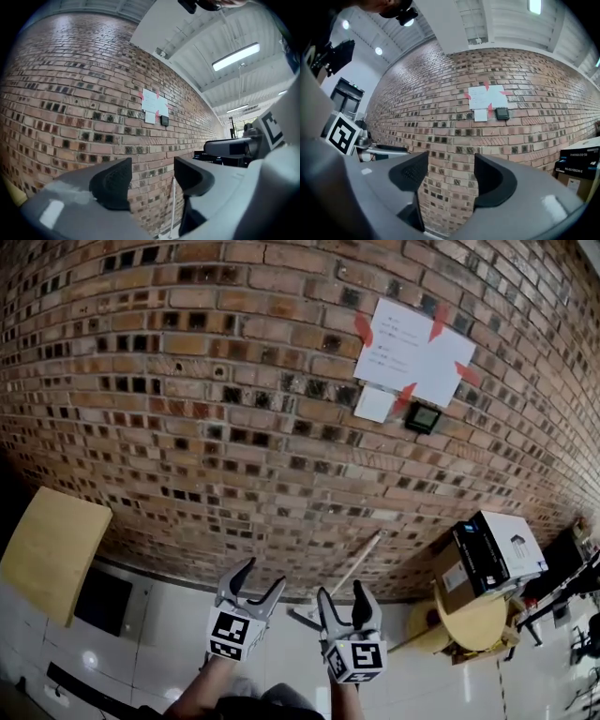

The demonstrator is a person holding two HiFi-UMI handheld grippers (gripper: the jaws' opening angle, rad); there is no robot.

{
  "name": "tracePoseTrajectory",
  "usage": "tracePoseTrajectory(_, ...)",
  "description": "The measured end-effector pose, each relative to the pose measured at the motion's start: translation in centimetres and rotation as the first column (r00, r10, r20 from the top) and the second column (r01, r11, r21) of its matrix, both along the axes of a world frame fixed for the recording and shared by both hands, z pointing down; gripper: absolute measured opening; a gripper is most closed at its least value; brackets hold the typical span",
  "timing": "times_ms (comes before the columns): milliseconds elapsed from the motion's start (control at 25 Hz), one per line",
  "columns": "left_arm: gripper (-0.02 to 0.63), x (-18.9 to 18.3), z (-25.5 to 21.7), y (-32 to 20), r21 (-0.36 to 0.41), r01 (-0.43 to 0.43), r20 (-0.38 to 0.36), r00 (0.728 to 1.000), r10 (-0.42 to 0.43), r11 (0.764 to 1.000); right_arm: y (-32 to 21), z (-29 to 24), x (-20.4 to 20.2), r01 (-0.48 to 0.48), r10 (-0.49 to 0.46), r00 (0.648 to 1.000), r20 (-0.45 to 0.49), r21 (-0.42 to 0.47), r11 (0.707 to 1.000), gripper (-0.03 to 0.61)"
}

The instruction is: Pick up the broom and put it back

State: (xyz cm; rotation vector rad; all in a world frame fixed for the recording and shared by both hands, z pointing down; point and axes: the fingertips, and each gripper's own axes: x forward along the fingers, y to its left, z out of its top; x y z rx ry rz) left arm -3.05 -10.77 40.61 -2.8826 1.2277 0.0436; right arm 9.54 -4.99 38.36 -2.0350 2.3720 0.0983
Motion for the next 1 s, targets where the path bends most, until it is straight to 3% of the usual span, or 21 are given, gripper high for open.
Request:
tracePoseTrajectory(240,0.281,0.8,-0.7,-5.3,0.053,0.08,0.021,0.996,-0.081,0.995,-6.8,0.2,2.1,0.047,-0.047,0.999,0.002,-0.01,0.999,0.313)
tracePoseTrajectory(520,0.276,1.2,-3.7,-11.6,0.078,0.222,-0.001,0.975,-0.223,0.972,-14.7,-1.8,4.2,0.147,-0.147,0.989,0.003,0.019,0.989,0.313)
tracePoseTrajectory(720,0.276,3.4,-4.1,-13.3,0.093,0.248,-0.006,0.969,-0.249,0.964,-17.5,-1.9,5.4,0.186,-0.185,0.982,-0.046,0.028,0.982,0.319)
tracePoseTrajectory(1000,0.29,2.8,-2.8,-16.4,0.073,0.241,0.039,0.969,-0.244,0.968,-21.6,-1.3,4.2,0.201,-0.201,0.979,-0.045,0.007,0.979,0.374)
